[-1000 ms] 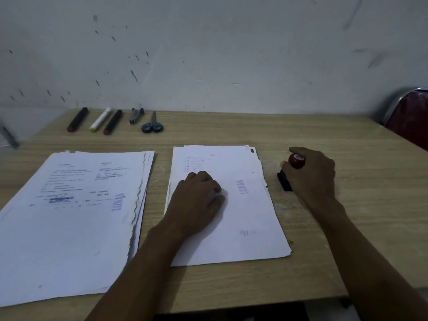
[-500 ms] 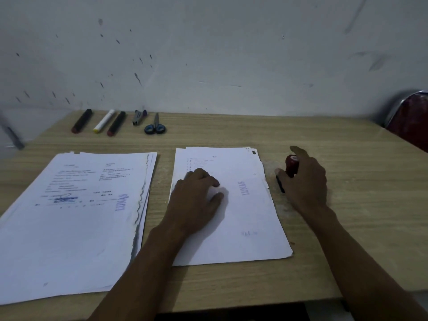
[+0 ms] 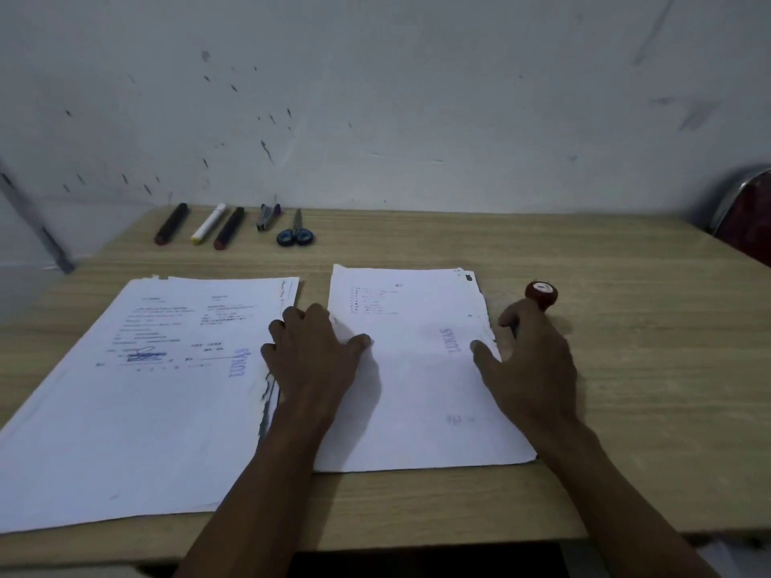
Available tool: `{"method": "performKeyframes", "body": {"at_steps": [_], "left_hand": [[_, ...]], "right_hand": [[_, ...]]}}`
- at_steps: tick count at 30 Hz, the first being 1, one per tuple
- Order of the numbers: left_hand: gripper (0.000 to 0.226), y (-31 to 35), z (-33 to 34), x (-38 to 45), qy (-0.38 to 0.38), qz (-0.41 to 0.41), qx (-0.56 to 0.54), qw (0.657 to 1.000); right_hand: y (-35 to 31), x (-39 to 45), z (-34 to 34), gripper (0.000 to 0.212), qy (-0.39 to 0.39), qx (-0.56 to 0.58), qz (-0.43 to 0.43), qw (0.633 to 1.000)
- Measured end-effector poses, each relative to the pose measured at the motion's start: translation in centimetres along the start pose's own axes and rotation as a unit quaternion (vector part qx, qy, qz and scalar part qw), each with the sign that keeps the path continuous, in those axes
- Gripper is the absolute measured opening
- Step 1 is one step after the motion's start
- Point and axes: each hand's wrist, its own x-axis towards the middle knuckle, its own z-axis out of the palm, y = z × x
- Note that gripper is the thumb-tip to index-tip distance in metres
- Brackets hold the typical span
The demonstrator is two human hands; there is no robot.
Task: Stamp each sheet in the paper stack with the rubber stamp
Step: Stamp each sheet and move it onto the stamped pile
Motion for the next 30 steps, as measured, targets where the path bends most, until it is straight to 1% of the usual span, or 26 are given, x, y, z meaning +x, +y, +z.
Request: {"method": "performKeyframes", "body": {"at_steps": [2,5,7,9,13,17,20,22,25,27,30], "left_hand": [[0.053,-0.31,0.04,0.31,0.000,0.005,-0.069,0.998],[0.037,-0.54,0.13,0.73,0.006,0.002,-0.166,0.986],[0.021,-0.51,-0.03,0.73,0.013,-0.008,-0.206,0.978],[0.011,-0.34,-0.21,0.61,0.025,-0.007,-0.228,0.973],[0.008,-0.05,-0.51,0.40,0.046,0.002,-0.226,0.973],[0.017,-0.42,-0.48,0.38,0.067,-0.002,-0.216,0.974],[0.022,-0.42,-0.21,0.28,0.074,0.008,-0.208,0.975],[0.023,-0.40,-0.24,0.25,0.092,0.006,-0.201,0.975],[0.021,-0.27,-0.48,0.08,0.103,0.010,-0.196,0.975],[0.020,-0.20,-0.61,0.11,0.102,-0.001,-0.196,0.975],[0.012,-0.11,-0.83,0.11,0.108,-0.002,-0.196,0.975]], "right_hand": [[0.04,-0.43,0.39,0.032,-0.031,0.023,-0.018,0.999],[0.15,-0.82,0.57,0.026,-0.054,0.023,-0.025,0.998],[0.17,-0.87,0.48,0.024,-0.061,0.022,-0.021,0.998],[0.20,-0.87,0.44,0.022,-0.060,0.025,-0.018,0.998],[0.23,-0.77,0.35,0.021,-0.056,0.039,-0.009,0.998],[0.28,-0.68,0.25,0.020,-0.055,0.051,-0.003,0.997],[0.31,-0.77,0.24,0.020,-0.055,0.052,-0.002,0.997],[0.30,-0.79,0.26,0.019,-0.055,0.054,0.000,0.997],[0.27,-0.76,0.24,0.020,-0.057,0.054,0.003,0.997],[0.25,-0.76,0.15,0.020,-0.058,0.052,0.003,0.997],[0.06,-0.80,-0.09,0.020,-0.061,0.054,0.006,0.997]]}}
